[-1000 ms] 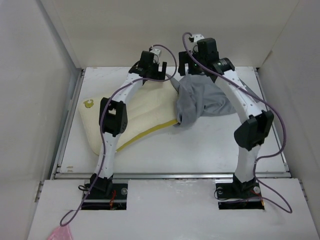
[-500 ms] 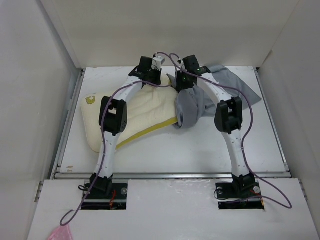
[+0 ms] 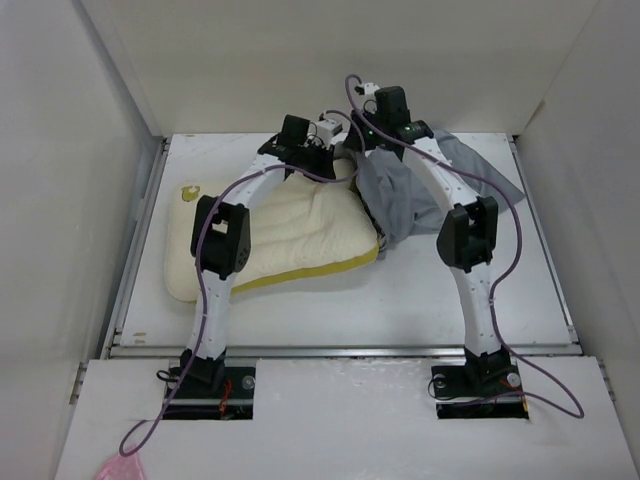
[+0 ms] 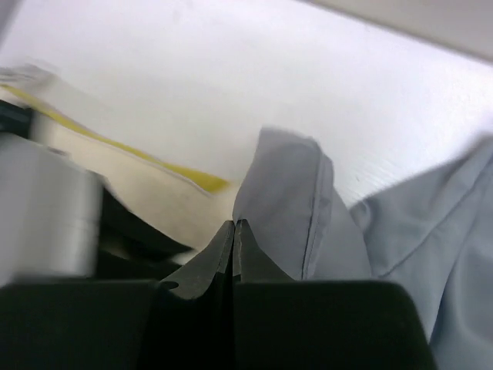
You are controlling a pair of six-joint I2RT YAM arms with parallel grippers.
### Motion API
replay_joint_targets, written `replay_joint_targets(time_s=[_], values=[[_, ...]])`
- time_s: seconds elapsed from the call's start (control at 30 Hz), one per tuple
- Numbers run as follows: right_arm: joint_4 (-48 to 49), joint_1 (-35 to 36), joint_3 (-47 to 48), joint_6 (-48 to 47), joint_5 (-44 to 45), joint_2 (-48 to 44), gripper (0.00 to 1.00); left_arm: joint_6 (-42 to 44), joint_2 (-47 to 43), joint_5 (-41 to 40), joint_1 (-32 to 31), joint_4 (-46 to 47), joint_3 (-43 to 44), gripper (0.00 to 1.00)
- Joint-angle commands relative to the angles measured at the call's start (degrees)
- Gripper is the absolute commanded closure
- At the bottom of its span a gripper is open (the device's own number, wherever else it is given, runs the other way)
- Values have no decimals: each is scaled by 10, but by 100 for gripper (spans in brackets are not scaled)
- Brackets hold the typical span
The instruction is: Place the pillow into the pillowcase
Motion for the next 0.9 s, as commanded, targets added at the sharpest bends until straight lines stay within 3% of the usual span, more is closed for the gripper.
replay_joint_targets(time_s=[0.0, 0.13, 0.17, 0.2, 0.4, 0.53, 0.6, 0.7, 0.87], values=[[51, 8, 26, 9, -64, -50, 100, 9, -70, 70, -23, 1, 2, 100], [29, 19, 9, 9, -118, -63, 100, -47, -85, 28, -34, 40, -5, 100], [20, 26, -14, 9, -118, -75, 100, -73, -86, -5, -34, 51, -10, 100], [6, 26, -36, 9, -113, -100, 100, -103, -91, -89, -34, 60, -10, 100], [34, 39, -279, 35, -100, -215, 100, -311, -110, -232, 20, 142, -36, 100], [107, 50, -359, 43, -169, -264, 76, -320, -94, -262, 25, 152, -26, 100], [107, 50, -353, 43, -158, -264, 52, -315, -72, -241, 25, 139, -17, 100], [57, 50, -314, 24, -106, -259, 39, -304, -78, -231, 19, 139, -36, 100], [17, 50, -324, 13, 63, -294, 31, -286, -131, -254, 1, 197, -129, 100]])
